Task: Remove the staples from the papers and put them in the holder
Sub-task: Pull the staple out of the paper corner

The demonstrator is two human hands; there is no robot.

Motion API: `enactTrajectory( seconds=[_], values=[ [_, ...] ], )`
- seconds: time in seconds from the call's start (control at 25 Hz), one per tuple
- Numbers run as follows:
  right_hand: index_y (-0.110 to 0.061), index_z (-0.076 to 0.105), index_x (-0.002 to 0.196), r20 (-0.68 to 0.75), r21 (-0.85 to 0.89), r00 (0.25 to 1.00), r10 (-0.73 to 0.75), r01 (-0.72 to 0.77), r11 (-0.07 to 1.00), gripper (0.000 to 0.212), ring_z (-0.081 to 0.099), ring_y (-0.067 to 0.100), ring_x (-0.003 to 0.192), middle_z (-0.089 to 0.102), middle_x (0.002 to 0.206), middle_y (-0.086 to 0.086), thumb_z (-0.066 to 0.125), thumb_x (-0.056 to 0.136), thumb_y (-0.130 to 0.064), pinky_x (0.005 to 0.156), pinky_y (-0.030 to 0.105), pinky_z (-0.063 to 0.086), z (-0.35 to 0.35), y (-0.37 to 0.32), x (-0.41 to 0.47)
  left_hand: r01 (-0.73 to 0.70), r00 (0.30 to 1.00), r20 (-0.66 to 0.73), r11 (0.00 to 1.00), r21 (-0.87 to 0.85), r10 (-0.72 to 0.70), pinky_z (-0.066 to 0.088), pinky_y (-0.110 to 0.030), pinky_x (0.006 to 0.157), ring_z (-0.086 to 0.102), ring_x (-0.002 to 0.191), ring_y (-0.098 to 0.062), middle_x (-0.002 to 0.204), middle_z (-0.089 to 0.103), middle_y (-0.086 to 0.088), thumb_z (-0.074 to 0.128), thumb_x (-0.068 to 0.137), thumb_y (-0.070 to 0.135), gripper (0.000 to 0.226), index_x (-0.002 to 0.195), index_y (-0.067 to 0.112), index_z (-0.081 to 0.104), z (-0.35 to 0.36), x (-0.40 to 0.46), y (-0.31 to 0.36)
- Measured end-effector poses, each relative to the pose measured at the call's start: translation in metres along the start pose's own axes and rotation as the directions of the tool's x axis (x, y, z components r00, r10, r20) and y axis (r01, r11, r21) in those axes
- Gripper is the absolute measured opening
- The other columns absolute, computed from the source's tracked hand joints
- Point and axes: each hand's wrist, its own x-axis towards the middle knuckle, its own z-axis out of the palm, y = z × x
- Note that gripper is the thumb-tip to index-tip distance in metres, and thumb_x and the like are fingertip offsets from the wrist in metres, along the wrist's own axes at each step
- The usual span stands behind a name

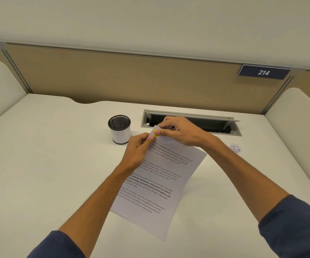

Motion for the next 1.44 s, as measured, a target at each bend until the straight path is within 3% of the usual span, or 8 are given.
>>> enactTrajectory(
  seconds=[0.12,0.32,0.6,0.76,0.92,1.08,1.24,1.44],
  values=[
    [-0.022,0.072,0.108,-0.024,0.029,1.000,0.005,-0.004,1.000,0.038,0.060,0.016,0.090,0.063,0.099,-0.004,0.057,0.087,-0.051,0.080,0.039,0.050,0.0018,0.0008,0.0016,0.004,1.000,0.000,1.000,-0.014,-0.004,0.056,-0.026,0.073,0.072,0.085,-0.021,0.096,0.074,-0.005,0.049,0.101,0.027,0.029,0.108,0.008,0.070,0.0011,-0.0006,0.0019],
    [-0.021,0.073,0.106,-0.049,0.048,0.999,0.002,0.000,0.999,0.037,0.060,0.011,0.090,0.066,0.100,-0.006,0.058,0.089,-0.049,0.074,0.023,0.046,0.0037,0.0033,0.0043,0.004,1.000,0.001,1.000,-0.023,-0.004,0.056,-0.025,0.071,0.072,0.084,-0.021,0.095,0.074,-0.005,0.049,0.101,0.027,0.028,0.108,0.009,0.070,0.0004,-0.0010,0.0027],
    [-0.026,0.074,0.102,-0.067,0.006,0.998,0.005,-0.005,1.000,0.035,0.061,0.012,0.088,0.067,0.098,-0.009,0.056,0.089,-0.053,0.077,0.037,0.050,0.0063,0.0036,0.0077,0.001,1.000,0.003,0.999,-0.053,-0.001,0.055,-0.022,0.068,0.072,0.080,-0.016,0.088,0.075,0.000,0.049,0.101,0.024,0.025,0.103,0.011,0.071,0.0011,-0.0017,0.0061],
    [-0.024,0.076,0.100,-0.083,0.061,0.996,0.010,-0.005,0.998,0.033,0.059,0.010,0.085,0.065,0.093,-0.011,0.058,0.089,-0.049,0.074,0.032,0.048,0.0080,0.0042,0.0071,0.013,1.000,0.004,0.997,-0.070,-0.013,0.057,-0.025,0.072,0.072,0.083,-0.020,0.093,0.075,-0.006,0.050,0.100,0.024,0.025,0.106,0.009,0.071,0.0011,-0.0024,0.0049],
    [-0.025,0.076,0.099,-0.116,0.073,0.993,0.016,-0.008,0.997,0.031,0.061,0.009,0.085,0.066,0.091,-0.013,0.058,0.089,-0.049,0.077,0.037,0.051,0.0101,0.0048,0.0059,0.021,1.000,0.006,0.995,-0.093,-0.020,0.057,-0.028,0.075,0.072,0.086,-0.022,0.096,0.075,-0.010,0.052,0.100,0.022,0.025,0.106,0.006,0.070,0.0022,-0.0015,0.0036],
    [-0.022,0.076,0.100,-0.068,0.157,0.997,0.022,-0.011,0.988,0.026,0.061,0.007,0.088,0.068,0.093,-0.009,0.065,0.087,-0.042,0.079,0.024,0.045,0.0061,0.0020,0.0029,0.031,1.000,-0.001,0.995,-0.091,-0.031,0.058,-0.030,0.077,0.072,0.088,-0.026,0.096,0.075,-0.010,0.051,0.100,0.023,0.025,0.105,0.008,0.071,0.0017,-0.0017,0.0022],
    [-0.019,0.076,0.101,-0.013,0.173,0.999,0.039,-0.036,0.984,0.031,0.062,0.007,0.089,0.069,0.100,-0.003,0.061,0.089,-0.044,0.079,0.025,0.047,0.0038,-0.0009,0.0013,0.048,0.999,-0.012,0.996,-0.075,-0.049,0.058,-0.034,0.079,0.072,0.088,-0.027,0.096,0.075,-0.010,0.052,0.100,0.024,0.026,0.106,0.007,0.070,0.0003,-0.0014,0.0003],
    [-0.026,0.073,0.102,-0.041,0.165,0.997,0.061,-0.053,0.985,0.030,0.061,0.005,0.094,0.067,0.106,-0.009,0.056,0.092,-0.047,0.079,0.018,0.045,0.0020,0.0000,-0.0015,0.056,0.997,-0.044,0.995,-0.077,-0.059,0.060,-0.036,0.076,0.073,0.085,-0.023,0.096,0.075,-0.004,0.053,0.100,0.024,0.025,0.116,0.011,0.066,0.0007,-0.0022,0.0020]
  ],
)
